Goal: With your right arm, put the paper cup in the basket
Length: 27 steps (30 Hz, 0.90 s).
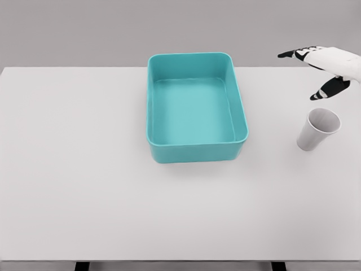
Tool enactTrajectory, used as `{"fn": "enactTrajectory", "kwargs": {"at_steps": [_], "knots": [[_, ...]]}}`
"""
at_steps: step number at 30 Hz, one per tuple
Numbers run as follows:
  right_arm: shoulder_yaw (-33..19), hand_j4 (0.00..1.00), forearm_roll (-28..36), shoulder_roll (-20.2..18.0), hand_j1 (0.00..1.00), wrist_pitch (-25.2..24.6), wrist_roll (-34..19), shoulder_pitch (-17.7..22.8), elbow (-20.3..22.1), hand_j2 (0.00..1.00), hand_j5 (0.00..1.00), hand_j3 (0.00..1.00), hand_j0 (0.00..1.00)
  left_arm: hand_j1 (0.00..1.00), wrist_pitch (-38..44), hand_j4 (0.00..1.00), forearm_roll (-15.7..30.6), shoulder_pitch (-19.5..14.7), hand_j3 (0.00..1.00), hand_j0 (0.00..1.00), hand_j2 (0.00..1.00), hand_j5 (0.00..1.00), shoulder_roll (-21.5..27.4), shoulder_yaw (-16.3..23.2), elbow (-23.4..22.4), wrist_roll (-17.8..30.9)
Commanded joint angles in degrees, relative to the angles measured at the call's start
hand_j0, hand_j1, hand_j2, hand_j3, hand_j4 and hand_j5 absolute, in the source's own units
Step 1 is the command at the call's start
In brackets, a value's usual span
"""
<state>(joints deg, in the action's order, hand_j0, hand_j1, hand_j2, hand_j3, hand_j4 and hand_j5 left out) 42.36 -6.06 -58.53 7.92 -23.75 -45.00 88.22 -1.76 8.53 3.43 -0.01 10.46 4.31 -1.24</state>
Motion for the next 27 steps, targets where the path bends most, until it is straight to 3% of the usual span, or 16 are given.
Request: {"fn": "enactTrajectory", "kwargs": {"at_steps": [1,3,5,6,7,9,11,12,14,16,18,27], "knots": [[0.01,1.0,0.26,-0.01,1.0,-0.01,-0.06,0.0,0.28,1.0,1.0,1.0,1.0,1.0,0.0,1.0,0.0,0.0,1.0,1.0,1.0,1.0,0.01,-0.01,0.0,0.01],[-0.43,1.0,0.61,-0.09,1.0,0.87,0.02,0.0,0.19,1.0,1.0,1.0,1.0,1.0,0.0,1.0,0.0,0.0,1.0,1.0,1.0,1.0,0.01,-0.01,0.0,0.01],[-4.29,1.0,9.48,-2.11,1.0,5.16,-2.33,0.09,-1.56,1.0,1.0,1.0,1.0,1.0,0.0,1.0,0.0,0.0,1.0,1.0,1.0,1.0,0.01,-0.01,0.0,0.01],[-6.23,1.0,14.66,-2.91,1.0,7.46,-7.17,0.26,-3.49,1.0,1.0,1.0,1.0,1.0,0.0,1.0,0.0,0.0,1.0,1.0,1.0,1.0,0.01,-0.01,0.0,0.01],[-7.11,1.0,22.13,-3.96,1.0,9.39,-11.25,0.53,-7.09,1.0,1.0,1.0,1.0,1.0,0.0,1.0,0.0,0.0,1.0,1.0,1.0,1.0,0.01,-0.01,0.0,0.01],[-7.11,1.0,38.22,-4.4,1.0,18.0,-11.25,0.7,-18.96,1.0,1.0,1.0,1.0,1.0,0.0,1.0,0.0,0.0,1.0,1.0,1.0,1.0,0.01,-0.01,0.0,0.01],[-8.34,1.0,49.64,-4.49,1.0,18.44,-11.25,0.7,-26.51,1.0,1.0,1.0,1.0,1.0,0.0,1.0,0.0,0.0,1.0,1.0,1.0,1.0,0.01,-0.01,0.0,0.01],[-9.22,1.0,51.76,-4.49,1.0,18.44,-11.25,0.7,-28.63,1.0,1.0,1.0,1.0,1.0,0.0,1.0,0.0,0.0,1.0,1.0,1.0,1.0,0.01,-0.01,0.0,0.01],[-9.13,1.0,53.35,-4.05,1.0,18.44,-11.25,2.28,-30.74,1.0,1.0,1.0,1.0,1.0,0.0,1.0,0.0,0.0,1.0,1.0,1.0,1.0,0.01,-0.01,0.0,0.01],[-9.13,1.0,53.35,-3.96,1.0,18.62,-11.25,6.41,-30.92,1.0,1.0,1.0,1.0,1.0,0.0,1.0,0.0,0.0,1.0,1.0,1.0,1.0,0.01,-0.01,0.0,0.01],[-9.22,1.0,53.35,-4.4,1.0,22.66,-11.25,10.1,-30.31,1.0,1.0,1.0,1.0,1.0,0.0,1.0,0.0,0.0,1.0,1.0,1.0,1.0,0.01,-0.01,0.0,0.01],[-7.99,1.0,52.74,-1.59,1.0,22.14,-11.25,14.68,-30.39,1.0,1.0,1.0,1.0,1.0,0.0,1.0,0.0,0.0,1.0,1.0,1.0,1.0,0.01,-0.01,0.0,0.01]]}}
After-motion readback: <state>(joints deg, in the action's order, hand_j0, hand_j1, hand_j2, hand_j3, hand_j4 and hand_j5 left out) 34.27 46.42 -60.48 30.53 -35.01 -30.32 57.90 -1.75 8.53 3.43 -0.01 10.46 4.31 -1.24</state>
